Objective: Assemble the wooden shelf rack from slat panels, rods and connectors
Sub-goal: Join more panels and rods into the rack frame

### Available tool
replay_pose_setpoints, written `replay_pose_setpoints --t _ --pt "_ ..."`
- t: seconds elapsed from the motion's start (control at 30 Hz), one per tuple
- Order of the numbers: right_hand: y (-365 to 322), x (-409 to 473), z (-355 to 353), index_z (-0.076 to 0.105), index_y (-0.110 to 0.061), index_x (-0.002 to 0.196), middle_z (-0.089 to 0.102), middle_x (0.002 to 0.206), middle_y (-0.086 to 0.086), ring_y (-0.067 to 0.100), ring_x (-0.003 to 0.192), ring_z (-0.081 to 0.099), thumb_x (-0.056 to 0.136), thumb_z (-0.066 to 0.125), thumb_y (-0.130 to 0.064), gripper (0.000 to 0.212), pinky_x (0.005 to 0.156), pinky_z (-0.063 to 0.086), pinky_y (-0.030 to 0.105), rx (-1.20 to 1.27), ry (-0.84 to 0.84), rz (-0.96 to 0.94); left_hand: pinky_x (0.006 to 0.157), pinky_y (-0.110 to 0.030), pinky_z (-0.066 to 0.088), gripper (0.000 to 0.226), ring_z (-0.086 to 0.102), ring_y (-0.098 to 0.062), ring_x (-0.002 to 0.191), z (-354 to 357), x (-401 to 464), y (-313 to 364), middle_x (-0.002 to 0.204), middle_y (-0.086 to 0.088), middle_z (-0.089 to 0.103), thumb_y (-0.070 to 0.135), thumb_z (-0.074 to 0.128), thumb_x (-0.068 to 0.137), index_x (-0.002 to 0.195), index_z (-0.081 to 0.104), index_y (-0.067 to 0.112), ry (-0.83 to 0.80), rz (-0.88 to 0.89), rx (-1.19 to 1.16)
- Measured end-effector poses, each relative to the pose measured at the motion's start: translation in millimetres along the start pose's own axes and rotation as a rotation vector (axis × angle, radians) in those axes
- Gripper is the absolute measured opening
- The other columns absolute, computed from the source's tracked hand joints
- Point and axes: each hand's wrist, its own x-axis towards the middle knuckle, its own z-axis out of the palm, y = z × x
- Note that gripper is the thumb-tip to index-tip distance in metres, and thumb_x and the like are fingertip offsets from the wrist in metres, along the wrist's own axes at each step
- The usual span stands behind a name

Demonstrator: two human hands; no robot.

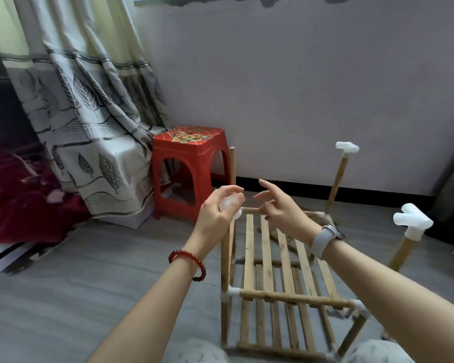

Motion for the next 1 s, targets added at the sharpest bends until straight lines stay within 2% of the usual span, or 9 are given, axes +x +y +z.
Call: replay_pose_setpoints --t 0.13,0.27,0.4,0.5,0.63,0.73,0.8,0.87,1.0 --pt "23 -9 -4 0.038 -0.018 0.138 0.063 0.097 -0.010 0.006 0.082 0.064 0.098 0.039 -0.006 0.042 0.076 0.057 0.033 0.010 0.031 0.066 0.052 -0.018 0.040 0.025 0.046 -0.003 0.049 16 1 -8 0.053 0.011 0.051 0.029 0.040 0.085 0.096 0.062 0.026 0.099 0.065 -0.087" --pt "33 -5 -8 0.043 -0.018 0.133 0.062 0.093 -0.010 0.008 0.081 0.063 0.098 0.040 -0.007 0.037 0.072 0.056 0.030 -0.012 0.088 0.053 0.041 -0.012 0.031 0.025 0.034 -0.002 0.039 28 6 -18 0.043 0.013 0.042 0.024 0.039 0.086 0.087 0.064 0.026 0.289 0.086 -0.147" --pt "39 -9 -15 0.047 -0.015 0.129 0.061 0.093 -0.006 0.010 0.062 0.056 0.097 0.041 -0.007 0.034 0.053 0.047 0.016 -0.081 0.159 0.045 0.048 -0.020 0.034 0.024 0.040 -0.002 0.043 43 11 -21 0.046 0.016 0.049 0.026 0.040 0.085 0.081 0.062 0.019 0.397 0.053 -0.040" --pt "37 -26 -32 0.052 -0.009 0.127 0.063 0.107 0.005 0.014 0.086 0.060 0.094 0.044 -0.002 0.034 0.078 0.050 0.025 -0.216 0.238 -0.023 0.051 -0.023 0.034 0.023 0.040 -0.003 0.047 44 10 -23 0.049 0.014 0.047 0.021 0.041 0.093 0.084 0.062 0.016 0.379 0.045 0.006" --pt "35 -61 -73 0.064 -0.005 0.111 0.065 0.106 0.011 0.033 0.107 0.057 0.081 0.052 0.001 0.033 0.099 0.035 0.050 -0.710 0.550 -0.269 0.064 -0.029 0.047 0.020 0.052 -0.003 0.066 37 4 -17 0.072 0.011 0.054 0.022 0.040 0.099 0.094 0.059 0.021 0.343 0.007 0.053" --pt "49 -88 -104 0.059 -0.008 0.116 0.053 0.124 0.015 0.033 0.124 0.041 0.082 0.052 -0.012 0.035 0.109 0.013 0.058 -0.902 0.753 -0.113 0.064 -0.020 0.045 0.020 0.055 -0.002 0.078 43 -7 -13 0.091 0.014 0.055 0.036 0.044 0.098 0.113 0.052 0.024 0.322 -0.016 0.054" --pt "62 -102 -117 0.047 -0.007 0.130 0.036 0.138 0.019 0.037 0.132 0.029 0.089 0.052 -0.017 0.042 0.109 0.011 0.056 -0.782 0.782 0.146 0.057 -0.010 0.043 0.023 0.054 -0.001 0.075 50 -14 -12 0.092 0.015 0.051 0.035 0.047 0.097 0.118 0.045 0.025 0.366 -0.032 0.053" --pt "69 -104 -118 0.036 -0.007 0.137 0.026 0.141 0.021 0.038 0.129 0.033 0.093 0.051 -0.020 0.049 0.106 0.026 0.044 -0.499 0.704 0.310 0.053 -0.011 0.041 0.023 0.052 -0.002 0.070 56 -15 -10 0.090 0.013 0.049 0.033 0.046 0.097 0.118 0.040 0.025 0.400 -0.040 0.054" --pt "61 -88 -95 0.037 -0.009 0.132 0.026 0.132 0.018 0.034 0.116 0.041 0.096 0.048 -0.021 0.040 0.097 0.038 0.038 -0.326 0.617 0.258 0.054 -0.022 0.037 0.018 0.051 -0.012 0.071 42 -6 -11 0.094 -0.001 0.053 0.034 0.042 0.098 0.113 0.038 0.024 0.432 -0.069 0.099"
